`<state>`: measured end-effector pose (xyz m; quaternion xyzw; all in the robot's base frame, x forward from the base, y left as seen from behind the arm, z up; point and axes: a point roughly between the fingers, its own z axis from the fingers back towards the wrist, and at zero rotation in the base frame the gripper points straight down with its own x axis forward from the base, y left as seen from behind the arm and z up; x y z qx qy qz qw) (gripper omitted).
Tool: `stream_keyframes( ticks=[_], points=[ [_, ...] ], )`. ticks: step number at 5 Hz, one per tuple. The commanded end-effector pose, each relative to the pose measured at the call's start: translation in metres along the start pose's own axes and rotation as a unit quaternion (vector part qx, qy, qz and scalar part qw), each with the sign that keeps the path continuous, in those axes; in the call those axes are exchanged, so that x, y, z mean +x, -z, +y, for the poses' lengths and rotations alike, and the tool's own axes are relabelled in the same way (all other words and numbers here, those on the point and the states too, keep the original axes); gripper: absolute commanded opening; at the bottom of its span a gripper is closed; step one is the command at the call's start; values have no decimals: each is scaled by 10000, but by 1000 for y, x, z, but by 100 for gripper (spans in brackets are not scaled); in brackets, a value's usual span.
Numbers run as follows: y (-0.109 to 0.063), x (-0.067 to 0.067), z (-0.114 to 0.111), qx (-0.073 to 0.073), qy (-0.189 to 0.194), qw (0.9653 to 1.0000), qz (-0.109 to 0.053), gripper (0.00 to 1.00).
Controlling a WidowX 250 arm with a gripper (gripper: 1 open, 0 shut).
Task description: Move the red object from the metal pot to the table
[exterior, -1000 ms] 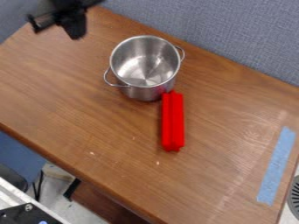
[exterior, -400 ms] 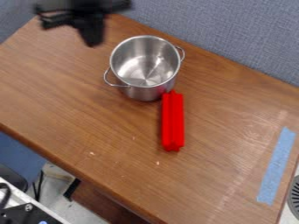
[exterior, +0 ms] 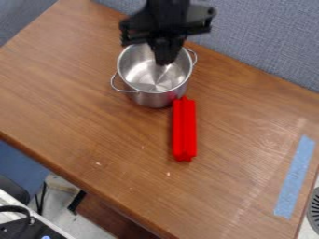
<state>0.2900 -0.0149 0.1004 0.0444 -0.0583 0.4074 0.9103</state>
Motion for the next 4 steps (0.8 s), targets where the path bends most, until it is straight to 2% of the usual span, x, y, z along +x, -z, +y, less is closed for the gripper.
stream_keyframes(
  ticks=[1, 2, 3, 4],
  points=[
    [18, 32, -1, 74, -775, 9968, -180, 0],
    [-11, 18, -16, 129, -248, 9994, -192, 0],
    [-34, -8, -37, 193, 482, 9983, -263, 0],
    [-24, -47, -52, 152, 1094, 9933, -352, 0]
  ],
)
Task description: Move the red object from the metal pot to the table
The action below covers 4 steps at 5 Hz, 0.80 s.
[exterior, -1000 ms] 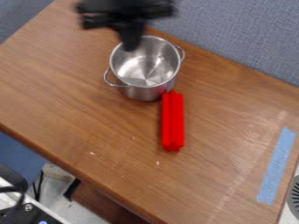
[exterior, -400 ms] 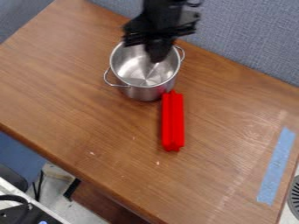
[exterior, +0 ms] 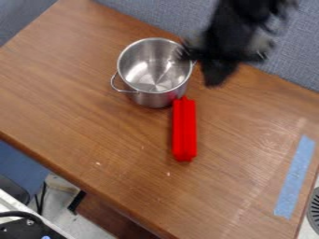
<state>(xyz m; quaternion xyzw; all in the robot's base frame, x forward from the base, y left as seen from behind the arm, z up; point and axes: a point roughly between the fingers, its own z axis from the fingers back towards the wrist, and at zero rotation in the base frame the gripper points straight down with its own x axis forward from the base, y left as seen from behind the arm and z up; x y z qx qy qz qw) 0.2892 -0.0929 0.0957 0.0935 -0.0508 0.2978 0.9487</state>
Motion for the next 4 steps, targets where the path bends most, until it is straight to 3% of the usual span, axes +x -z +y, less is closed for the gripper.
stream_keyframes(
  ticks=[1, 2, 3, 4],
  points=[
    [-8, -23, -15, -300, 482, 9981, -229, 0],
    [9, -56, -19, -407, 1072, 9930, -282, 0],
    [36, -67, -35, -522, 1625, 9848, -338, 0],
    [68, -82, -47, -591, 2180, 9737, -290, 0]
  ],
)
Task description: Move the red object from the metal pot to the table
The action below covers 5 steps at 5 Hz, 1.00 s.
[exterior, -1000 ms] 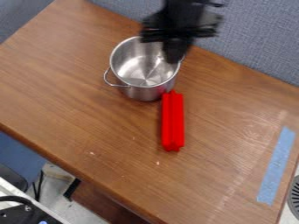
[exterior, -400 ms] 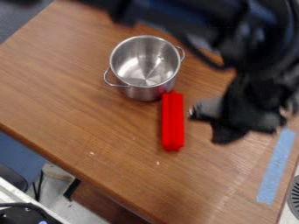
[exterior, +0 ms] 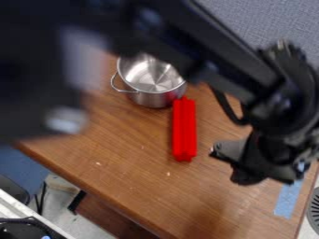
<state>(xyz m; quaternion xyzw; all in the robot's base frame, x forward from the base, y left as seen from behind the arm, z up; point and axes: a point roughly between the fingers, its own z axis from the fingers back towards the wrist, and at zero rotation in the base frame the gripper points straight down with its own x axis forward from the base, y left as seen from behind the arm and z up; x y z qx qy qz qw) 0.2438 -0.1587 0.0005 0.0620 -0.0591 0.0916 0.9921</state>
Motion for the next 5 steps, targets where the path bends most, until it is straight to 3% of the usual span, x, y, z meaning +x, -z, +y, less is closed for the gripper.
stream_keyframes(
  ticks=[1, 2, 3, 4, 5],
  points=[
    [-47, -1, -2, -512, 561, 9967, -274, 0],
    [-49, -6, -15, -574, 1179, 9911, -228, 0],
    [-39, 12, -8, -736, 2393, 9677, -297, 0],
    [-34, 29, 5, -869, 3570, 9292, -397, 0],
    [-27, 40, 43, -772, 3160, 9448, -394, 0]
  ],
)
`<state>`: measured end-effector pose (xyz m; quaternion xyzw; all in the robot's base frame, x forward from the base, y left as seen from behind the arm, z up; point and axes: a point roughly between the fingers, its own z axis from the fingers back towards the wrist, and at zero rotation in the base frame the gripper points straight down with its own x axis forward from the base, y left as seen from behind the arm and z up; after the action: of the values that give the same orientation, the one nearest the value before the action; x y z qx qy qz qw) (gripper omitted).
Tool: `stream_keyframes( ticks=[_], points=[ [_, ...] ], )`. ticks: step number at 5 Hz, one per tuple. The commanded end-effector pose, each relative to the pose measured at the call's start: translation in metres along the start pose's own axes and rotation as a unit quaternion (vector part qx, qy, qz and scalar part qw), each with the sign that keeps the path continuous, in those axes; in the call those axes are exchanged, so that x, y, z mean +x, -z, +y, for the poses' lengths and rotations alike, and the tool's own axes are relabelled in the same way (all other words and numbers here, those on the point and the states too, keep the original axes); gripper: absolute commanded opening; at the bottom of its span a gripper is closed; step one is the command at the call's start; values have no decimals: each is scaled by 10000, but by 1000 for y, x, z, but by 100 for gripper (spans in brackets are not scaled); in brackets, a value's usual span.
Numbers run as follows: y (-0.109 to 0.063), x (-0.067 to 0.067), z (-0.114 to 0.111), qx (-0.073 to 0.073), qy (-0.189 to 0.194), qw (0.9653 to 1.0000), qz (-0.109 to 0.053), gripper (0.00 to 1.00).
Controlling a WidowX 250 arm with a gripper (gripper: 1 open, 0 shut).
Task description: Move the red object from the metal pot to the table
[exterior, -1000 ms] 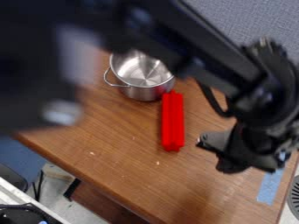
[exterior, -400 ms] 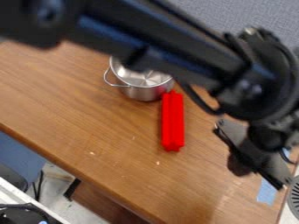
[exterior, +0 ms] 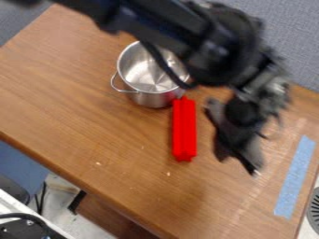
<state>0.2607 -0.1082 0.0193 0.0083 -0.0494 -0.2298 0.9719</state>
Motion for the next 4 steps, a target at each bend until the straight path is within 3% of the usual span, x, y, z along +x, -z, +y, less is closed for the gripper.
stream_keyframes(
  ticks=[1, 3, 4],
  points=[
    [-10, 5, 1, 123, 21, 9994, -334, 0],
    [2, -6, 16, 79, -21, 9993, -354, 0],
    [6, -14, 25, 17, -56, 9996, -261, 0]
  ],
)
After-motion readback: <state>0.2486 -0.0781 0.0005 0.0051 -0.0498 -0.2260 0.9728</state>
